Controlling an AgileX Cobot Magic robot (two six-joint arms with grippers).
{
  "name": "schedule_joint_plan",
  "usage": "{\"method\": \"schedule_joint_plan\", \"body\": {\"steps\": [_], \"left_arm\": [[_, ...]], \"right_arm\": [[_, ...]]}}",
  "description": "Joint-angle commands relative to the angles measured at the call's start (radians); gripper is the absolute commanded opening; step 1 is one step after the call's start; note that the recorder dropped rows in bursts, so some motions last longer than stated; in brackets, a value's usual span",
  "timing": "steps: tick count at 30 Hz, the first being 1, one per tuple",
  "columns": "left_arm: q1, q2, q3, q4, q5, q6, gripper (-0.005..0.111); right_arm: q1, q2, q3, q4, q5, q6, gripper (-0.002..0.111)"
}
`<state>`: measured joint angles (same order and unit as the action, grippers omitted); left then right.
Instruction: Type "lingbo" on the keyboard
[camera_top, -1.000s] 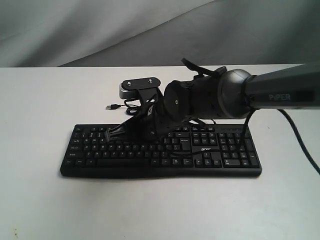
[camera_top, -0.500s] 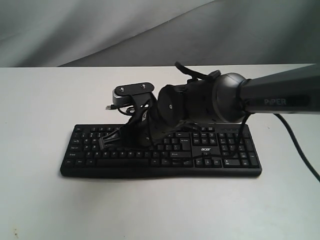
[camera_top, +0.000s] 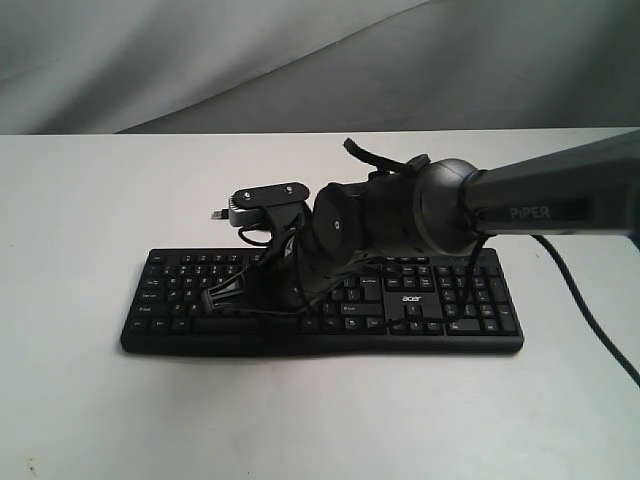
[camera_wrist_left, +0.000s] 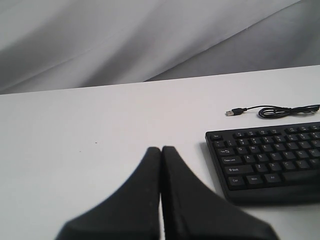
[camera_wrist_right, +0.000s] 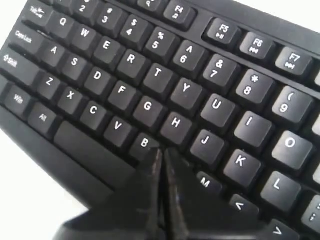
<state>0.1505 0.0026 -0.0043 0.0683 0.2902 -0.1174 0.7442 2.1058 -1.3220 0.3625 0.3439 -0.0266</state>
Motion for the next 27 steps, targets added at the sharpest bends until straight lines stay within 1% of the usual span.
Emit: {"method": "schedule_joint_plan", "body": {"steps": [1, 27], "left_arm": [[0.002, -0.003, 0.004, -0.008, -0.005, -0.004, 0.001], [0.002, -0.003, 0.004, -0.008, -0.005, -0.004, 0.001]], "right_arm": [[0.002, -0.005, -0.001, 0.004, -0.015, 0.001, 0.000], [0.002, 0.026, -0.001, 0.014, -0.024, 0.014, 0.000]]}}
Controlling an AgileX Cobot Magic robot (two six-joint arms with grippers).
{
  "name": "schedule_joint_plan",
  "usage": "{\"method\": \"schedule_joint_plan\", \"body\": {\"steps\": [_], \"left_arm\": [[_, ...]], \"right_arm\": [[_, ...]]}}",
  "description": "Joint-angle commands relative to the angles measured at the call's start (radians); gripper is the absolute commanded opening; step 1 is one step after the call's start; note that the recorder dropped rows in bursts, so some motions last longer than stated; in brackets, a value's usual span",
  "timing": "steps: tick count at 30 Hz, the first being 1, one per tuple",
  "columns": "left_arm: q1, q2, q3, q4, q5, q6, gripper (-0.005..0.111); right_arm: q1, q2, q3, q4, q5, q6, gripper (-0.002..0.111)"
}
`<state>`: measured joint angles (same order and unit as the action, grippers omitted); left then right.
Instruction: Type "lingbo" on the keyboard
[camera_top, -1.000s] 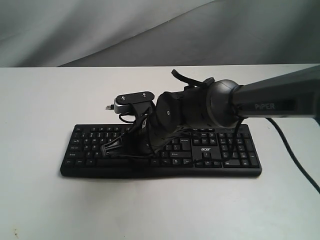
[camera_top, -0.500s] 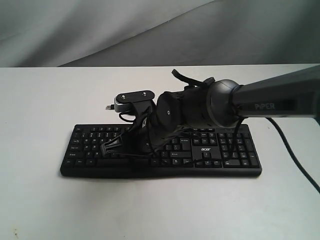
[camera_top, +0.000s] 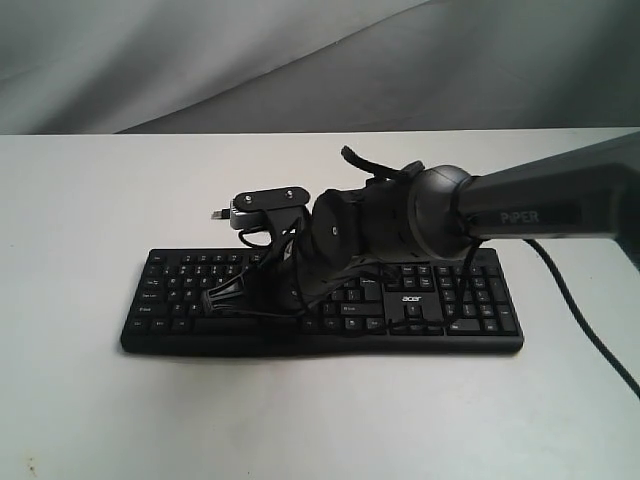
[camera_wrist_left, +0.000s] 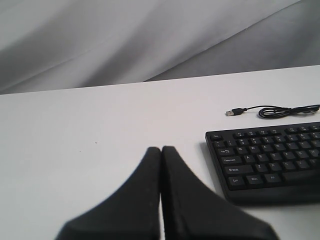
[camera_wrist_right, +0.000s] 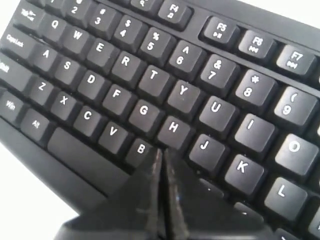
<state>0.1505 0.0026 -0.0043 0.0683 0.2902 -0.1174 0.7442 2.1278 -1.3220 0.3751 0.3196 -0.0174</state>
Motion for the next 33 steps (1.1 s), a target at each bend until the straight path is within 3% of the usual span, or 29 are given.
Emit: {"method": "schedule_joint_plan", "body": {"steps": [1, 19, 33], "left_arm": [[0.002, -0.003, 0.004, -0.008, -0.005, -0.004, 0.001], [0.002, -0.003, 0.004, -0.008, -0.005, -0.004, 0.001], [0.002, -0.003, 0.004, -0.008, -0.005, -0.004, 0.001]], "right_arm": [[0.002, 0.004, -0.001, 0.001, 0.001, 0.005, 0.000], [0.004, -0.077, -0.008, -0.025, -0.066, -0.005, 0.000], [0.007, 0.048, -0.173, -0.025, 0.091, -0.021, 0.000]]}}
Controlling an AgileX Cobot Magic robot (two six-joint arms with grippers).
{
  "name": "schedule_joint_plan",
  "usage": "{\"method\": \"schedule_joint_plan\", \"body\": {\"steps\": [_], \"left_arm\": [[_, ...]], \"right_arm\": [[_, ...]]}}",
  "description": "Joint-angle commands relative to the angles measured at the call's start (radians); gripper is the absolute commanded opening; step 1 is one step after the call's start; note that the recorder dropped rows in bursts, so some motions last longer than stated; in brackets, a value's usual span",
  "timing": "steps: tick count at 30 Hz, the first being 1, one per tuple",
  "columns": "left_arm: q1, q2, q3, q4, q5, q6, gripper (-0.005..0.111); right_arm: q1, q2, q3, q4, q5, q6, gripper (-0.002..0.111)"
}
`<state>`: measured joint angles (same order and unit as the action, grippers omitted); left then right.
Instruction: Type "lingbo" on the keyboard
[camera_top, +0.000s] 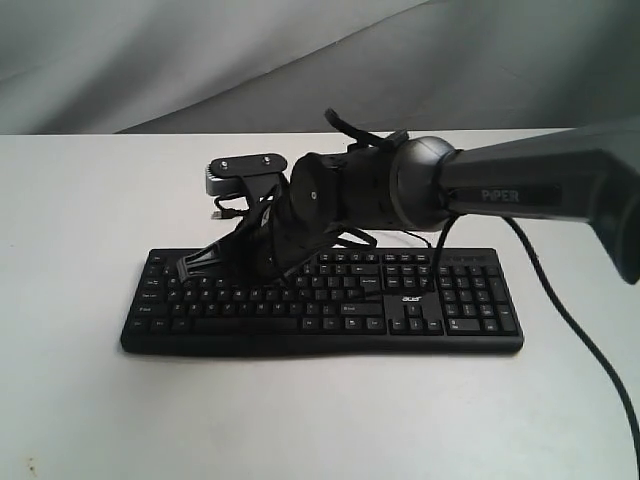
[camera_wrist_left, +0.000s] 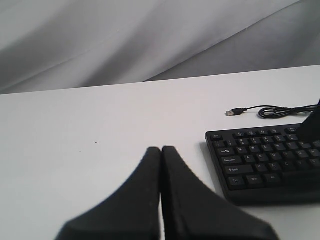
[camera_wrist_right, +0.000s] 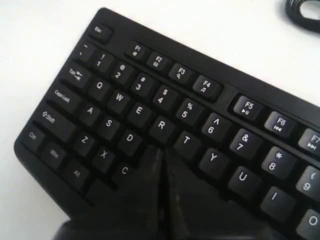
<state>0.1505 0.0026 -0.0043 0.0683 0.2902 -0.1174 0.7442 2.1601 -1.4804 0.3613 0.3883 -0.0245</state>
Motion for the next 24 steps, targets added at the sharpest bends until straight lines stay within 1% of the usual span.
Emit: {"method": "schedule_joint_plan", "body": {"steps": [1, 8, 24], "left_arm": [[0.002, -0.003, 0.004, -0.008, -0.005, -0.004, 0.001], [0.002, -0.003, 0.004, -0.008, -0.005, -0.004, 0.001], [0.002, -0.003, 0.004, -0.008, -0.005, -0.004, 0.001]], "right_arm": [[0.011, 0.018, -0.018, -0.012, 0.024, -0.019, 0.000], [0.024, 0.020, -0.017, -0.012, 0.007, -0.049, 0.000], [0.022, 0.031, -0.017, -0.036, -0.017, -0.013, 0.000]]}}
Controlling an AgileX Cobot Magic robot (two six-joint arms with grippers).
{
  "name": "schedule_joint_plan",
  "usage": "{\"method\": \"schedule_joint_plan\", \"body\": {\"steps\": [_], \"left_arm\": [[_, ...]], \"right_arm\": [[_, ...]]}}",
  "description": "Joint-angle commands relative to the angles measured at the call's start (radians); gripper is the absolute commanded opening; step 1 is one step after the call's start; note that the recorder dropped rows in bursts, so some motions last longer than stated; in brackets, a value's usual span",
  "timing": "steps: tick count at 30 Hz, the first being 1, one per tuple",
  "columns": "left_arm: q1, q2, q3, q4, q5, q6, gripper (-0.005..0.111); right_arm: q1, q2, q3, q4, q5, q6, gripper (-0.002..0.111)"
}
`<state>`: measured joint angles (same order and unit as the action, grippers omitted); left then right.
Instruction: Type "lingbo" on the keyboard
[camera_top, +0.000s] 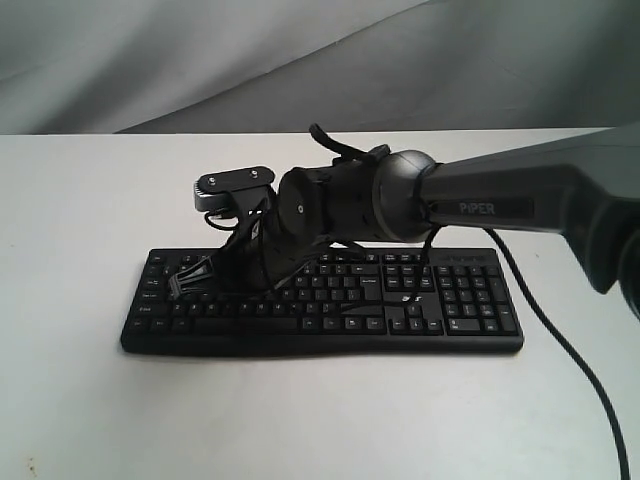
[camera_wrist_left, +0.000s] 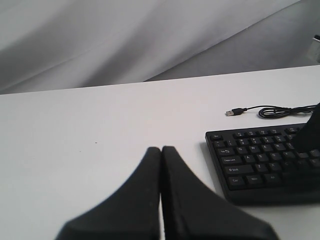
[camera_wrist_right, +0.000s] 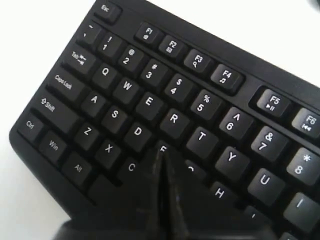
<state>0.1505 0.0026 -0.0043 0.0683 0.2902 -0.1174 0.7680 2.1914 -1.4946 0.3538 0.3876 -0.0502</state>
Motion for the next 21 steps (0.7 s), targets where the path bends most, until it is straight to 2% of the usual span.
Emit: {"method": "schedule_joint_plan", "body": {"steps": [1, 21], "left_arm": [[0.002, -0.003, 0.004, -0.008, -0.005, -0.004, 0.001], [0.002, -0.003, 0.004, -0.008, -0.005, -0.004, 0.001]], "right_arm": [[-0.002, 0.000, -0.003, -0.039, -0.021, 0.024, 0.000], [-0.004, 0.014, -0.003, -0.097, -0.043, 0.084, 0.000]]}}
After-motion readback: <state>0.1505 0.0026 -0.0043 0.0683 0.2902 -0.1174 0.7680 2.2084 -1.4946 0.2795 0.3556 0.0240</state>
